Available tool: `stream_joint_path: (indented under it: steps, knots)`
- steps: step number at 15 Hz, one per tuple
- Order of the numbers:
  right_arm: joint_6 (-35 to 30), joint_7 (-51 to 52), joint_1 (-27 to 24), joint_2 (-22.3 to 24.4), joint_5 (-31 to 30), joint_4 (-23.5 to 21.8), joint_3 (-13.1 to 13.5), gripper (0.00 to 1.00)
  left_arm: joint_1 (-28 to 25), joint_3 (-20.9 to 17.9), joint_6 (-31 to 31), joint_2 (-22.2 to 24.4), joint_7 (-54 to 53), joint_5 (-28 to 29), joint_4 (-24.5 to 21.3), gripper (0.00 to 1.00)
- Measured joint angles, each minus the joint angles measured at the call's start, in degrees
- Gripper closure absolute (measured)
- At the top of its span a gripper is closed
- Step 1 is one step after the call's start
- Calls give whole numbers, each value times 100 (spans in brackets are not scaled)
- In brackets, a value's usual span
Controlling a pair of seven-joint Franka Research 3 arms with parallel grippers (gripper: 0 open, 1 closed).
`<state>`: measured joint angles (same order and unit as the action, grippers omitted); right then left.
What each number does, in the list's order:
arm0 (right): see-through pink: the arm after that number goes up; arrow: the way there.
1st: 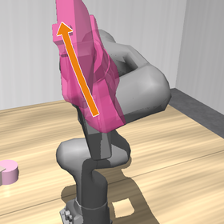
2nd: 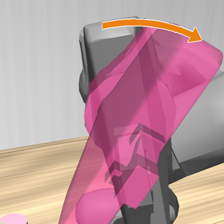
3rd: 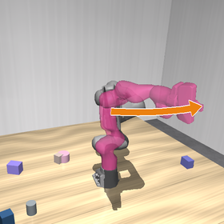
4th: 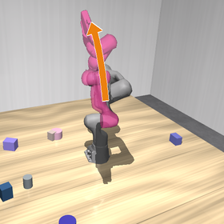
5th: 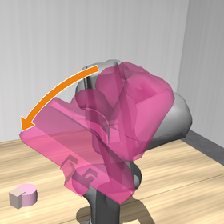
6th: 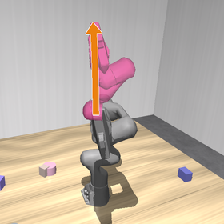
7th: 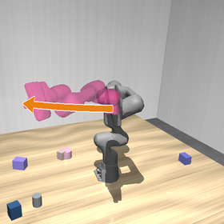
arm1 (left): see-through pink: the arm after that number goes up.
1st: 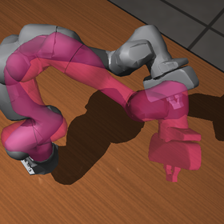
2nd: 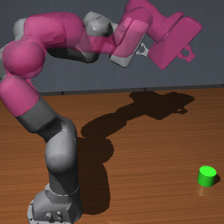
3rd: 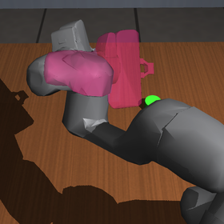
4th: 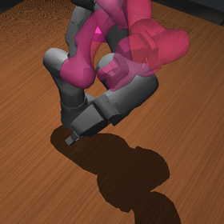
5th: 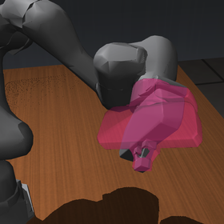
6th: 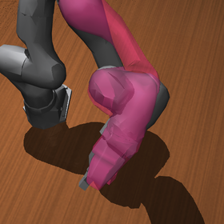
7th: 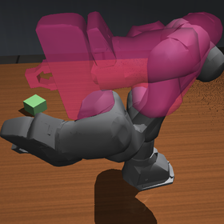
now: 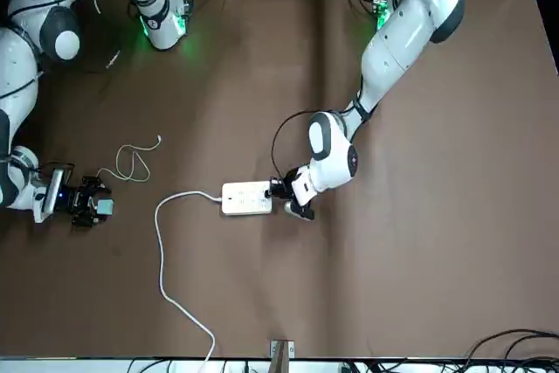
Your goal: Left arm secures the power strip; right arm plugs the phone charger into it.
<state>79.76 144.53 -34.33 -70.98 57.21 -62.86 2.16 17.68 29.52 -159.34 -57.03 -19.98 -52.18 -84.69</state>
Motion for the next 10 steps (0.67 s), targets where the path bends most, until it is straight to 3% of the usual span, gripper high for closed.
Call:
stream_joint_path:
  steps: [2, 10]
  knots:
    - [-7, -3, 0, 0, 0, 0, 0, 26, 0, 0, 0, -2, 67, 0, 2, 99]
    - [-1, -3, -1, 1, 7, 5, 0, 38, 0, -1, 0, -7, 145, -1, 13, 99]
